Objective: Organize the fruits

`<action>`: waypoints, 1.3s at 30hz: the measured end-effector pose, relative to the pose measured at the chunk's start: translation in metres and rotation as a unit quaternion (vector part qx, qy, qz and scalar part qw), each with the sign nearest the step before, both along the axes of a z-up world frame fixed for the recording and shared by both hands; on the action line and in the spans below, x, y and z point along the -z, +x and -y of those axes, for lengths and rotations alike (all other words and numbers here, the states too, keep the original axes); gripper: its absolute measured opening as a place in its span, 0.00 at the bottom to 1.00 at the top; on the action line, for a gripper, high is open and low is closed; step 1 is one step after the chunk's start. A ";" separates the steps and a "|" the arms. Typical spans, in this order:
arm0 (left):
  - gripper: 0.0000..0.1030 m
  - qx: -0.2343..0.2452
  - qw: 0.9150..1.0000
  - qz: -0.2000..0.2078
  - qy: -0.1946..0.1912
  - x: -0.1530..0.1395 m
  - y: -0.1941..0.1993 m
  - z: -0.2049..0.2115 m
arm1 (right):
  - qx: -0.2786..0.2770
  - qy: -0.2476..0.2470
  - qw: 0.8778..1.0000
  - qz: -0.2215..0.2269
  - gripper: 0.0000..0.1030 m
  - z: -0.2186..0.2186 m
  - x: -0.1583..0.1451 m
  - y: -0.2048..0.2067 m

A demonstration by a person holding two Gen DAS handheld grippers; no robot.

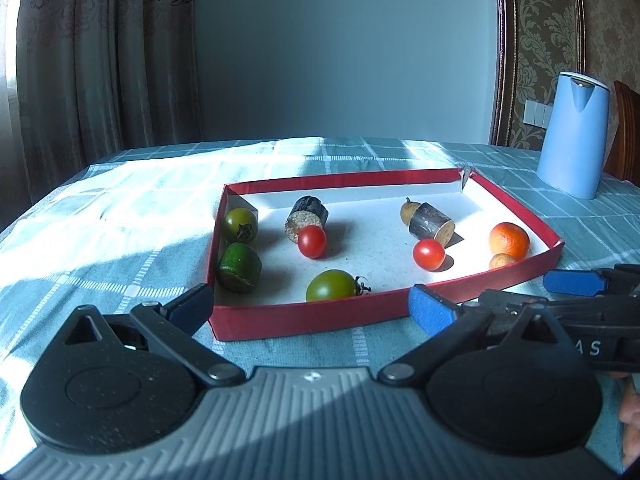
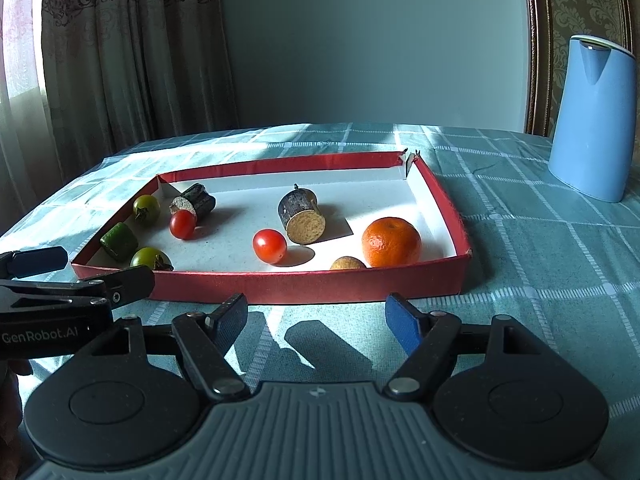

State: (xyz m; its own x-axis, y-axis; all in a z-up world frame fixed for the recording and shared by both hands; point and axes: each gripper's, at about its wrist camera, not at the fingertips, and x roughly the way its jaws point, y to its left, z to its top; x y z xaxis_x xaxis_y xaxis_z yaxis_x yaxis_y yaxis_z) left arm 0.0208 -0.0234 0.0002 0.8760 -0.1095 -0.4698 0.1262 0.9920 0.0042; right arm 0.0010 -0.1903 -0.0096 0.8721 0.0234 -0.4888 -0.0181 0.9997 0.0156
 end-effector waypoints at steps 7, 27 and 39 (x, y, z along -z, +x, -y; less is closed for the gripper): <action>1.00 0.000 1.000 0.003 -0.001 -0.001 -0.001 0.000 | 0.001 0.000 1.000 -0.001 0.74 0.001 0.000 0.000; 1.00 -0.009 1.000 0.002 -0.003 -0.001 -0.001 -0.002 | 0.000 -0.002 1.000 -0.002 0.74 0.000 0.000 0.001; 1.00 -0.005 1.000 0.016 0.011 0.001 -0.021 -0.003 | -0.002 -0.013 1.000 -0.003 0.74 -0.002 0.001 -0.004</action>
